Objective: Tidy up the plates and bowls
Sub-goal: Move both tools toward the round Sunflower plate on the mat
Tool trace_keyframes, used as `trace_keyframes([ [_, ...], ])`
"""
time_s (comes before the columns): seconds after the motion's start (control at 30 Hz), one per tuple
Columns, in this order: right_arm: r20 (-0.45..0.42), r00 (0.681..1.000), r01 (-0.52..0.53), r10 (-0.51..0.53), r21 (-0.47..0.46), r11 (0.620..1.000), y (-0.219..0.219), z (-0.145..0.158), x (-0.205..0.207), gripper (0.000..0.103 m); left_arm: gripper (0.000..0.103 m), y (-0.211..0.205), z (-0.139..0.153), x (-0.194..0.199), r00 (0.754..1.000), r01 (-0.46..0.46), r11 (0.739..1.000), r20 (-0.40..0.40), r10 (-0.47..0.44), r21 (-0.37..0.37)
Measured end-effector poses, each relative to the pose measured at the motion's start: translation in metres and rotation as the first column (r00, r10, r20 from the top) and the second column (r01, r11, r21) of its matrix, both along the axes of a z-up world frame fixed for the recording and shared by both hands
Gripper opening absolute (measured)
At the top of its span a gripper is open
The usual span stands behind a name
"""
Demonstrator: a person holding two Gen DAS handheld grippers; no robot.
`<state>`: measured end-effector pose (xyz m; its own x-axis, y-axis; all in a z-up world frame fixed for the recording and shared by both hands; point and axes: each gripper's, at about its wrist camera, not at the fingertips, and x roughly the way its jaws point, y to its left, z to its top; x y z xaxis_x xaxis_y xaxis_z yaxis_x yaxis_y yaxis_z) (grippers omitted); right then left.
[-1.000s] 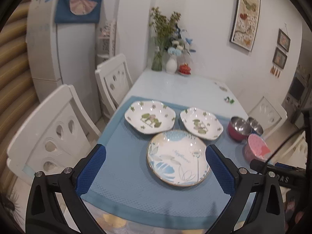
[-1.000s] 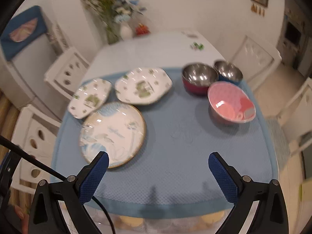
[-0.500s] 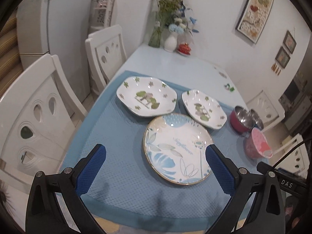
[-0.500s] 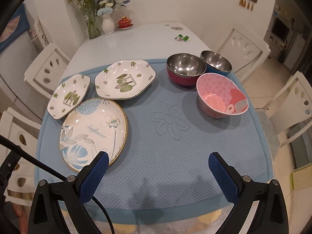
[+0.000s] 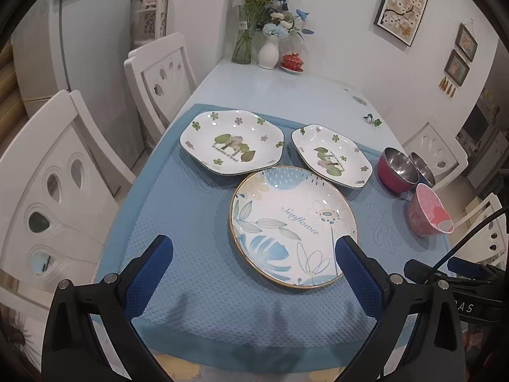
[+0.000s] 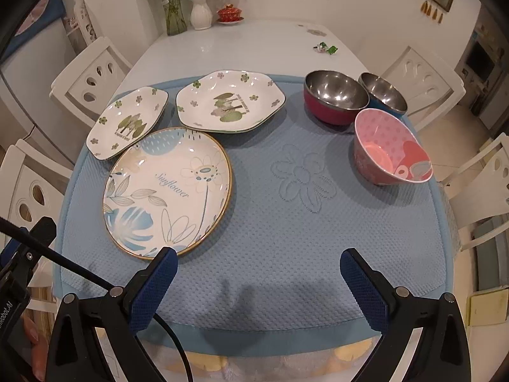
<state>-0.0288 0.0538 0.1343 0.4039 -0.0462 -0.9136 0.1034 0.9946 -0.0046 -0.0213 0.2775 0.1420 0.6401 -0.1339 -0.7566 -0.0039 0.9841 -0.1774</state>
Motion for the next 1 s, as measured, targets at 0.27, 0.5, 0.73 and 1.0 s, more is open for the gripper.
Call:
trace_keyframes([
  [0.27,-0.01,1.0,-0.015,0.015,0.0,1.0,0.004,-0.002,-0.001,0.102,0.102,0.003,-0.005,0.001,1.0,-0.024,1.0,-0.011,0.024,0.0],
  [0.5,-0.02,1.0,-0.024,0.024,0.004,1.0,0.005,-0.004,-0.002,0.102,0.102,0.001,-0.007,0.001,1.0,-0.01,1.0,-0.019,0.01,-0.002],
  [0.73,-0.036,0.999,-0.021,0.022,0.016,1.0,0.005,-0.007,-0.002,0.102,0.102,0.002,-0.008,0.001,1.0,-0.021,1.0,-0.022,0.021,0.01],
  [1.0,-0.022,1.0,0.006,-0.006,0.006,1.0,0.0,-0.007,-0.003,0.102,0.102,0.003,-0.012,0.002,0.999,-0.025,1.0,-0.033,0.025,0.002],
])
